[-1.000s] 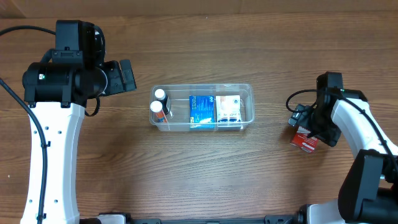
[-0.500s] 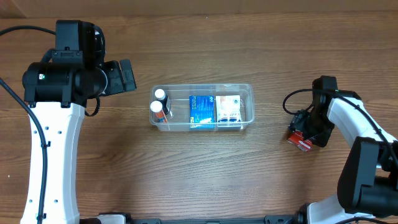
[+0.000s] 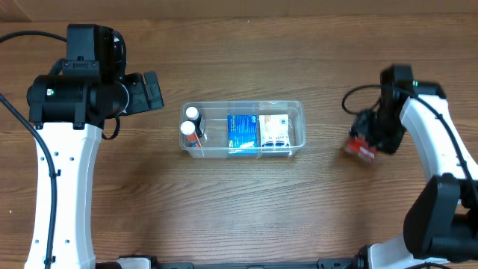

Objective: Pack container
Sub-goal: 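Lower the Panadol box into the container beside the blue box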

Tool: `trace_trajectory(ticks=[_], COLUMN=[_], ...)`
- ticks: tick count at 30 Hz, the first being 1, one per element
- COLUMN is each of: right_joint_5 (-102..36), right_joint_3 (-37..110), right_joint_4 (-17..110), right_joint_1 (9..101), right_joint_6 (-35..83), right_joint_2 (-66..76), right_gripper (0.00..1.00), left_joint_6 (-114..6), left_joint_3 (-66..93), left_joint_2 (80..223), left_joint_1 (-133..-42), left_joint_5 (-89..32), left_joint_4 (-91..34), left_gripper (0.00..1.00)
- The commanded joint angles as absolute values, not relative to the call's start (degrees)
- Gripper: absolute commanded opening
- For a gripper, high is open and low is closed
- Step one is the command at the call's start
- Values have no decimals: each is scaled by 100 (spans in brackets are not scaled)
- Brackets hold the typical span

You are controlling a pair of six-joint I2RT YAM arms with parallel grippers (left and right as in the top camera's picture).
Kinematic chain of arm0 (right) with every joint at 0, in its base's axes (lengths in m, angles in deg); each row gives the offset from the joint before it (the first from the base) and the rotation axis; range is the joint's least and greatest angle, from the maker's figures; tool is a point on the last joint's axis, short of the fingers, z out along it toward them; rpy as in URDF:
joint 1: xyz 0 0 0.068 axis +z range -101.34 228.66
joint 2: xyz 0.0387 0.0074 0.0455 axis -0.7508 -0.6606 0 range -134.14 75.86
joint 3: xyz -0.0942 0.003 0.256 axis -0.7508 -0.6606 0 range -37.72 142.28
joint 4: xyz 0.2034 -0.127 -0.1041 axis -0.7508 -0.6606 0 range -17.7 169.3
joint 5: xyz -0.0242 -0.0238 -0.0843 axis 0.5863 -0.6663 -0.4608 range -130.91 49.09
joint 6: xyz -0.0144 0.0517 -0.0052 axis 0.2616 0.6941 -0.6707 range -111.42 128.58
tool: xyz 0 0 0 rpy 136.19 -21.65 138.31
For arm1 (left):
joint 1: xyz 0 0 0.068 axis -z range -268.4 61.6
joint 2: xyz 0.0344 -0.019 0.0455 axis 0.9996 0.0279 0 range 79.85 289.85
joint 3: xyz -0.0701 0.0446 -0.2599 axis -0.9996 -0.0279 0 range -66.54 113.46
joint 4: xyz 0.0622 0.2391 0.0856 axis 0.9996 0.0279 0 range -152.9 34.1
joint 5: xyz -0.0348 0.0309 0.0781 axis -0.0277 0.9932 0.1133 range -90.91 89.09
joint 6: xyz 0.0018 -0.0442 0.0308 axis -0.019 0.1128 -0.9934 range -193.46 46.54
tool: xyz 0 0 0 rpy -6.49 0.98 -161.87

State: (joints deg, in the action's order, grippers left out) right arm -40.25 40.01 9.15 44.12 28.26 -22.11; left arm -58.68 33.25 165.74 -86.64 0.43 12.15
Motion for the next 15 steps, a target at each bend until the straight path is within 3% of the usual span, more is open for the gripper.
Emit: trace_trajectory(ticks=[1,8,15], right_joint_5=[-3775,-3832,-3970], right_joint_3=[5099,5527,5525], right_joint_4=[705,1129,1284], right_joint_1=[5107,6985,7518], right_joint_6=[2844,2914,3130], right_joint_2=[-1660,-1743,-2561], right_gripper=[66,67,67], left_joint_6=[-5929,-5927,-5929], left_joint_3=[3368,3368,3368], left_joint_2=[16604,16604,16604], left_joint_1=[-8690,-8690,-8690], left_joint_5=[76,74,76], left_joint_4=[1206,1202,1204], left_gripper=[100,100,100])
